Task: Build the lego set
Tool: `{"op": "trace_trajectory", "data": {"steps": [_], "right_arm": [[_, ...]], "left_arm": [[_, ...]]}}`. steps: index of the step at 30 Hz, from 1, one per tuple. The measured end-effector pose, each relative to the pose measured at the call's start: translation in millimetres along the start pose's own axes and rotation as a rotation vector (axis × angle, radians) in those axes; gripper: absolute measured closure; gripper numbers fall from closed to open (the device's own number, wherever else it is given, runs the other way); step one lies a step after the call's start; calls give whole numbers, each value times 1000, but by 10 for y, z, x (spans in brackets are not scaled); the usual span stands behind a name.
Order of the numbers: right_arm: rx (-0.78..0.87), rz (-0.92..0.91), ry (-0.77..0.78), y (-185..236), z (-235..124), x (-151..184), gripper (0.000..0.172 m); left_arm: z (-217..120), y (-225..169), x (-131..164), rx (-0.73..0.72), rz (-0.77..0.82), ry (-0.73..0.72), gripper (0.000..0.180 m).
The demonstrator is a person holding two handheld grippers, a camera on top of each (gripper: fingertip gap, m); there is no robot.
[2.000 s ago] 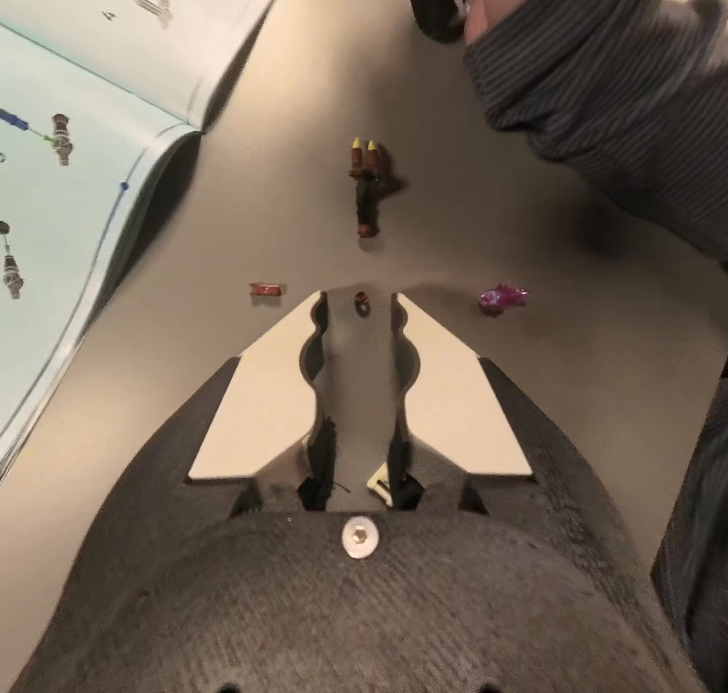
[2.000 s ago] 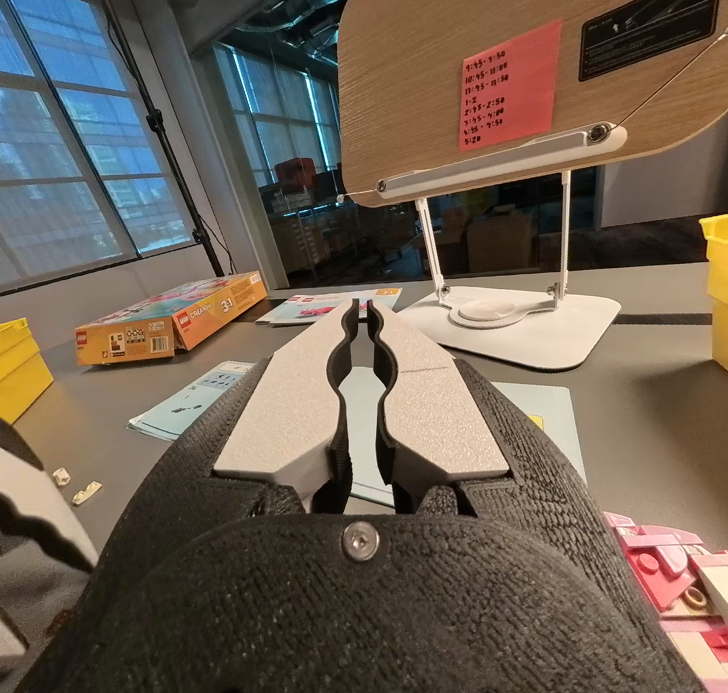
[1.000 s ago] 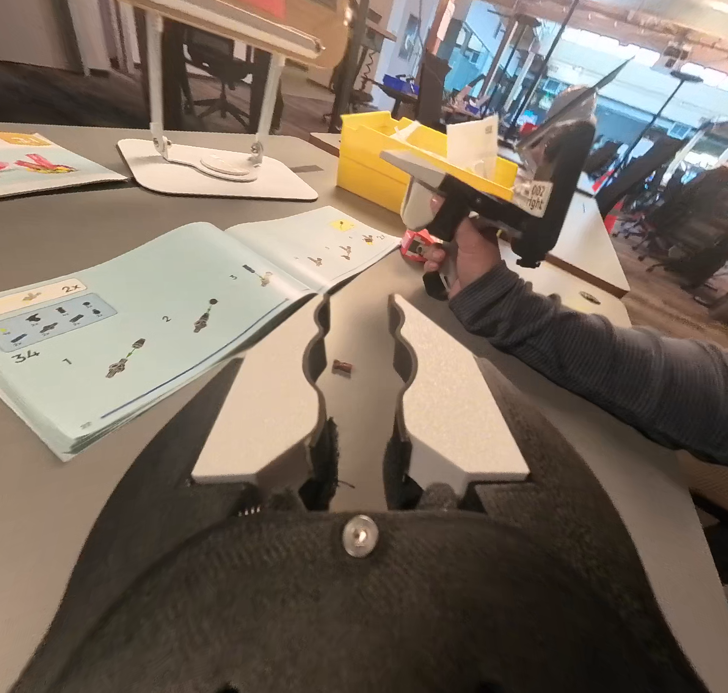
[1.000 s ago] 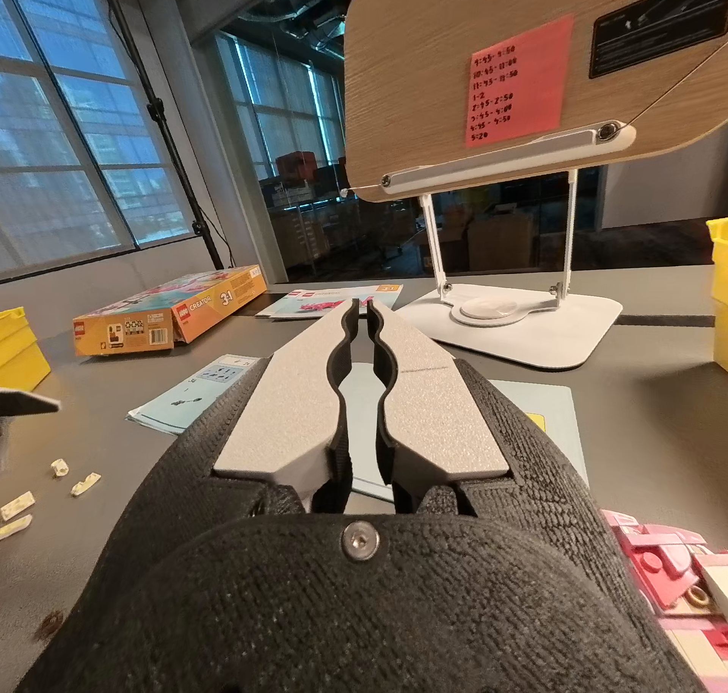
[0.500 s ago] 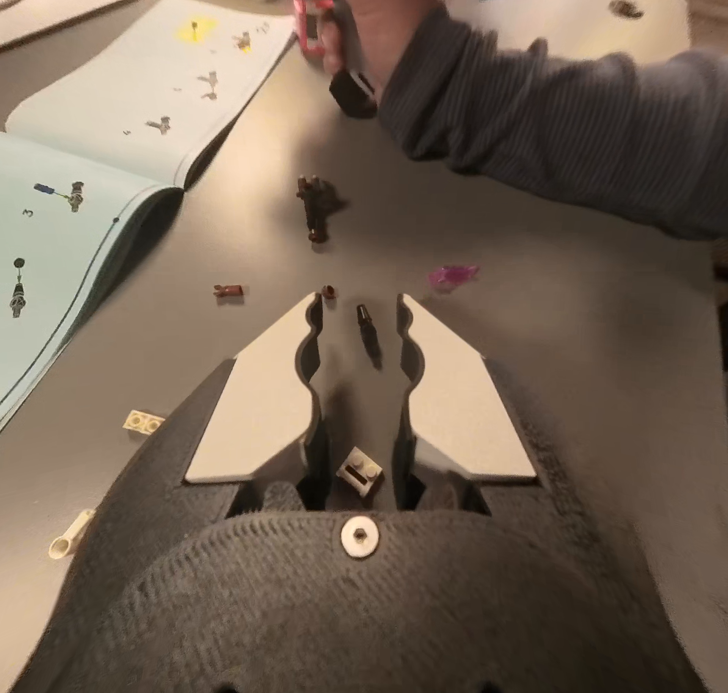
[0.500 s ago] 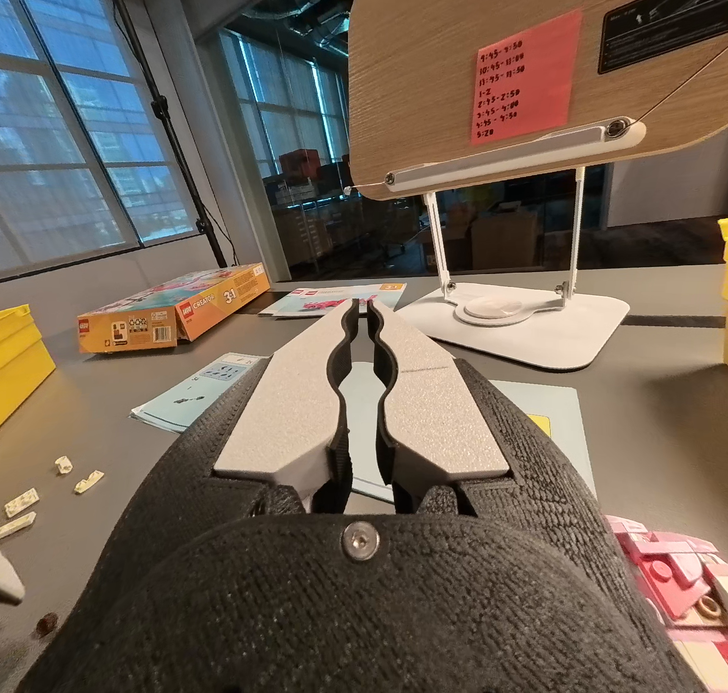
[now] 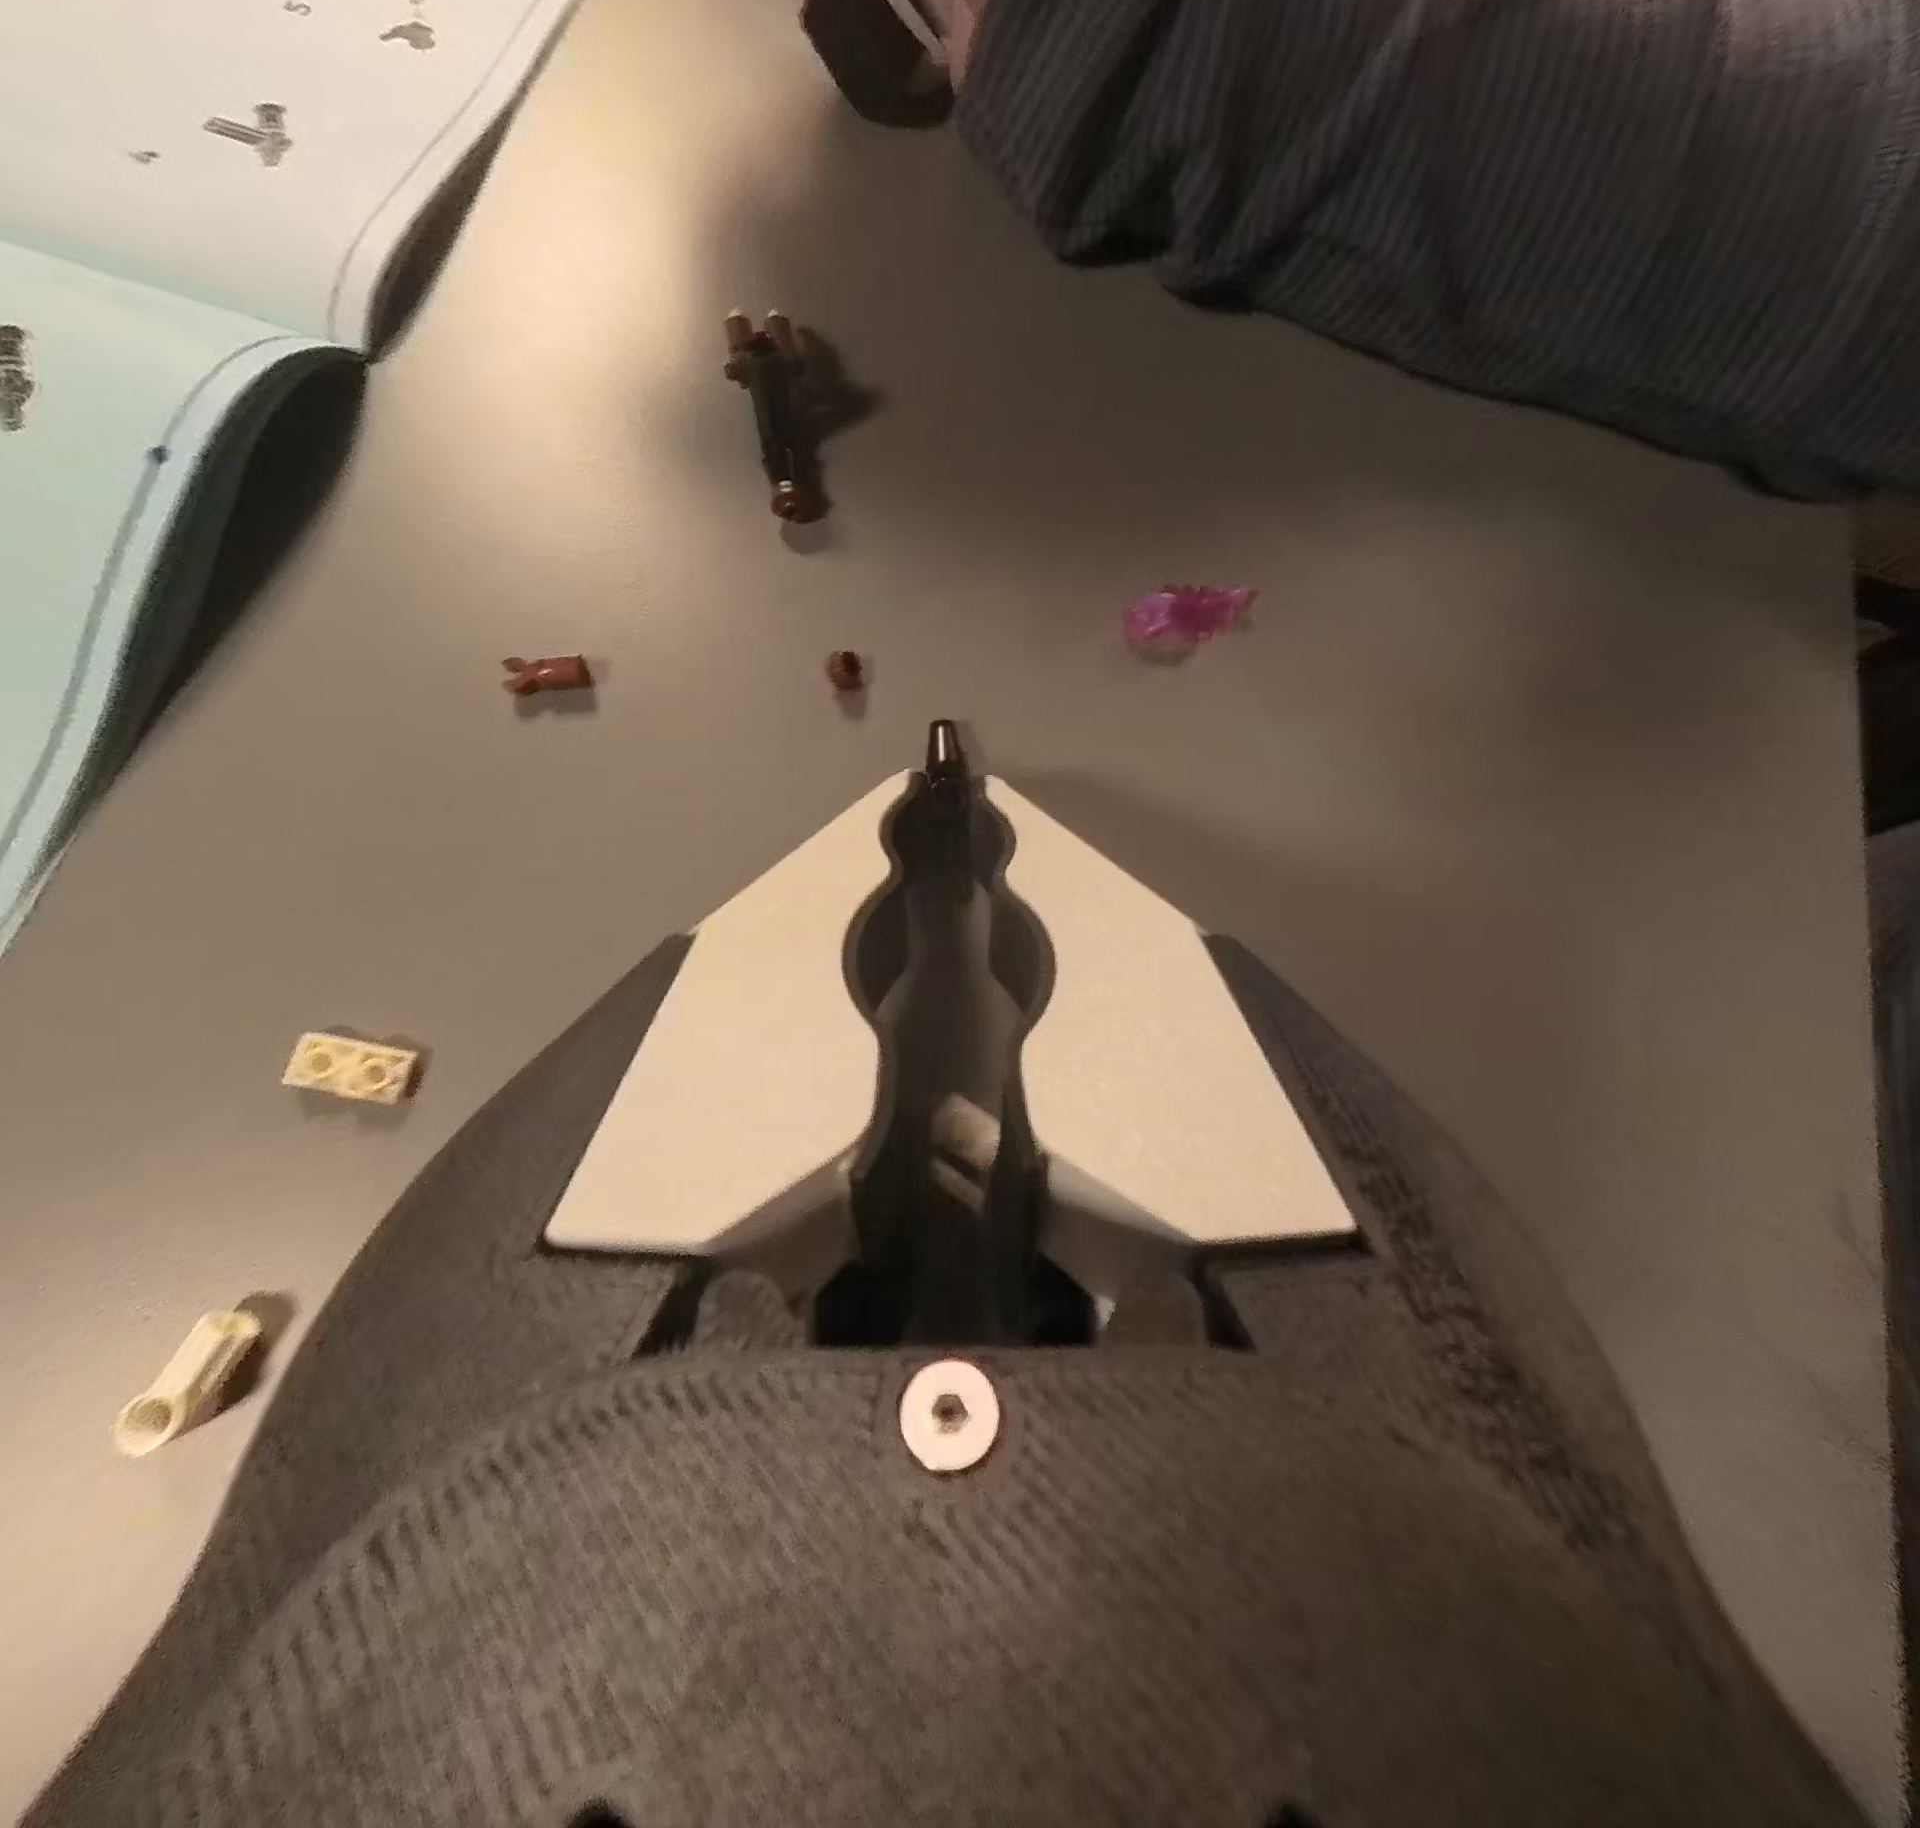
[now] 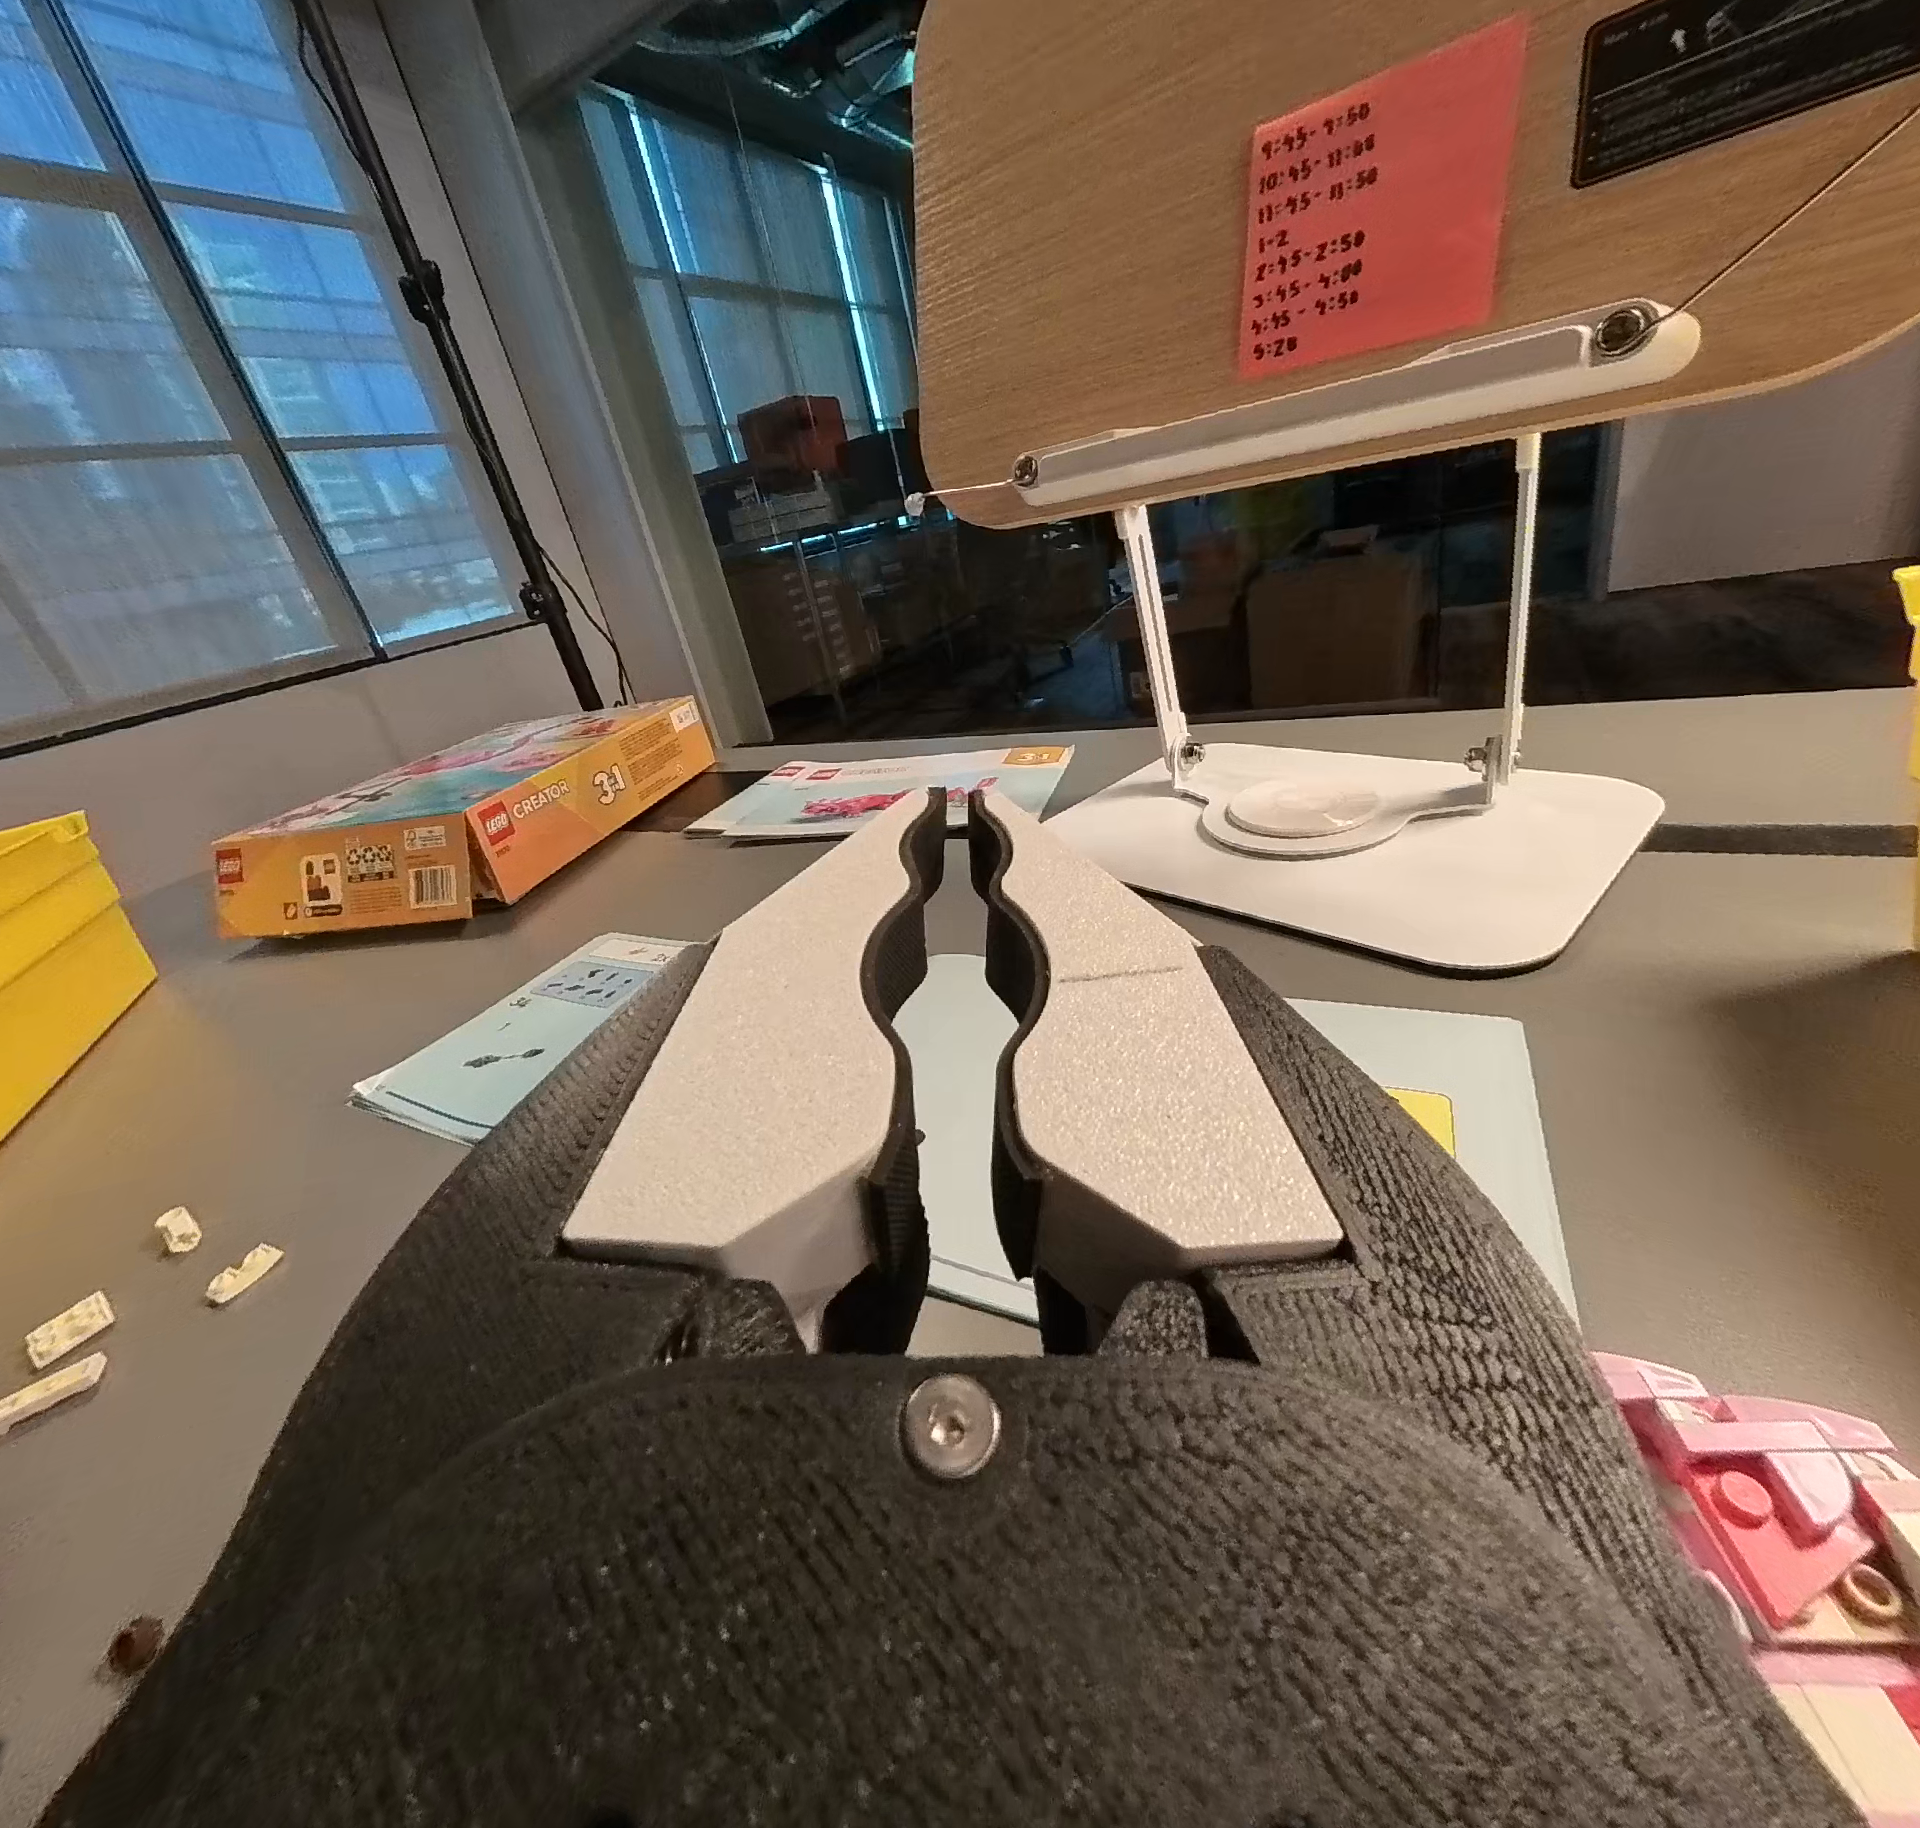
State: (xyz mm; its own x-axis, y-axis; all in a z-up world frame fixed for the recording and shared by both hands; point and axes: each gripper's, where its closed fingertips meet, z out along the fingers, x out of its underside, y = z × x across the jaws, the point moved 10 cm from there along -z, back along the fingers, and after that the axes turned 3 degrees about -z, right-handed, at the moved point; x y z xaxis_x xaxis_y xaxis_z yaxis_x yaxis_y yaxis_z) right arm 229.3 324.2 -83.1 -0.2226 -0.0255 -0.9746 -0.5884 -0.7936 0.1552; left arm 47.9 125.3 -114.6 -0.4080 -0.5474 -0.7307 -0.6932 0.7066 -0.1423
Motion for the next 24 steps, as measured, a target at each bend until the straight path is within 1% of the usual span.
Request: {"op": "trace_trajectory", "data": {"steps": [4, 7, 10, 12, 19, 24], "right_arm": [[-2, -4, 1, 9, -3, -2, 169], [-5, -7, 5, 12, 1, -1, 169], [-4, -3, 3, 7, 3, -1, 169], [-4, 0, 3, 4, 2, -1, 169], [-5, 2, 4, 2, 4, 0, 169], [-5, 3, 4, 1, 4, 1, 169]], "left_arm": [[-88, 139, 6, -183, 15, -49, 174], [-169, 209, -2, -254, -6, -129, 174], [-213, 230, -13, -237, -52, -206, 174], [-207, 226, -16, -209, -70, -225, 174], [-158, 187, -21, -233, -29, -192, 174], [-170, 198, -20, -230, -41, -203, 174]]}}
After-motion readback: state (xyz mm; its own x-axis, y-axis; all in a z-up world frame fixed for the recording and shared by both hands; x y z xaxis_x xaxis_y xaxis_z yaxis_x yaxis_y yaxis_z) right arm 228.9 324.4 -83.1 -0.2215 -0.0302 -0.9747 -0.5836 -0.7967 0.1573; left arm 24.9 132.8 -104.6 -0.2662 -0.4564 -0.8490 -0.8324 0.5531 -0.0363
